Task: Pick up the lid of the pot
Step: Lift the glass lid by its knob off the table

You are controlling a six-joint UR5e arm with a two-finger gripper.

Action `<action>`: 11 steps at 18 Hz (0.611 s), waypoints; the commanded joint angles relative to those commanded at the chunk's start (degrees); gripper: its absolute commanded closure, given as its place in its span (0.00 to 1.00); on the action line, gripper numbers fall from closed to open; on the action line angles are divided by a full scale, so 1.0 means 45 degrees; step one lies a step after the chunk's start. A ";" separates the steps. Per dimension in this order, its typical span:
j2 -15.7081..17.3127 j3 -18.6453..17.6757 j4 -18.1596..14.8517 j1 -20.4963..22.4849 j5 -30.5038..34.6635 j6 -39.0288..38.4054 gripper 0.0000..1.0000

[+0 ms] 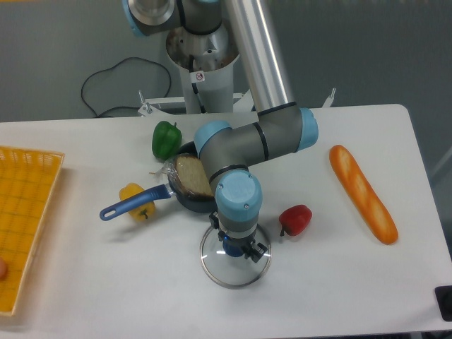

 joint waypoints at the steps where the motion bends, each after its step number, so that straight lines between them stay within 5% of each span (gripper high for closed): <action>1: -0.0019 0.0000 -0.0019 0.0000 0.0000 -0.0058 0.51; 11: 0.0000 0.0585 -0.0175 0.0000 -0.0039 0.0058 0.56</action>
